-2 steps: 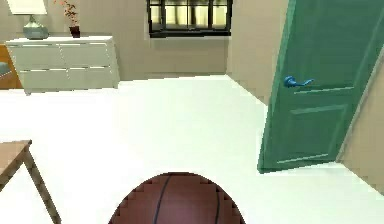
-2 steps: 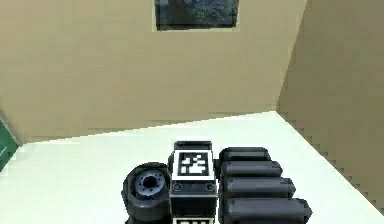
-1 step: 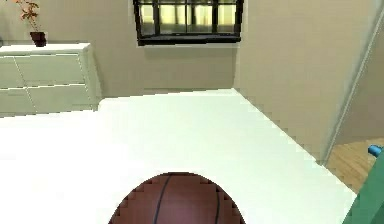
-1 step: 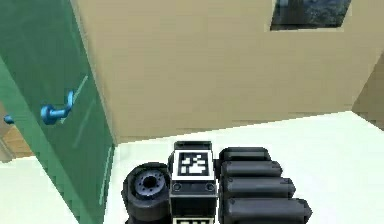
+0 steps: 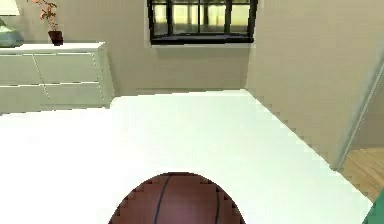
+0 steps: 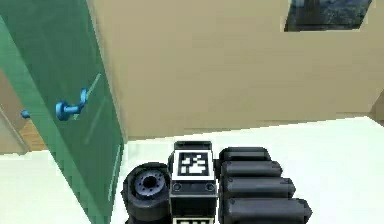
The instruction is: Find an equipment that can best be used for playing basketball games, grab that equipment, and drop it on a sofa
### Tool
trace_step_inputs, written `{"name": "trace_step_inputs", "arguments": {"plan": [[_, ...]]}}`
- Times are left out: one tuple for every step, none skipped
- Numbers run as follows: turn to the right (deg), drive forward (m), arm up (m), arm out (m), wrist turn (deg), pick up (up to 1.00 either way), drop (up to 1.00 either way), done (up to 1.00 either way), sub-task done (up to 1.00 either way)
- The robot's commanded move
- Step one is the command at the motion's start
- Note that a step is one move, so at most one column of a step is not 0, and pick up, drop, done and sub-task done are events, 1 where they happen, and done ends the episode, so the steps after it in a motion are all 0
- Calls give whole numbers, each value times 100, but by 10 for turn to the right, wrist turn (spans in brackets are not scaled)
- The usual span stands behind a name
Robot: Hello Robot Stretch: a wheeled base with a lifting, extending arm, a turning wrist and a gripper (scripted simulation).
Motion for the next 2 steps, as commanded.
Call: {"name": "trace_step_inputs", "arguments": {"plan": [[0,80,0,0,0,0,0,0,0],[450,0,0,0,0,0,0,0,0]]}}
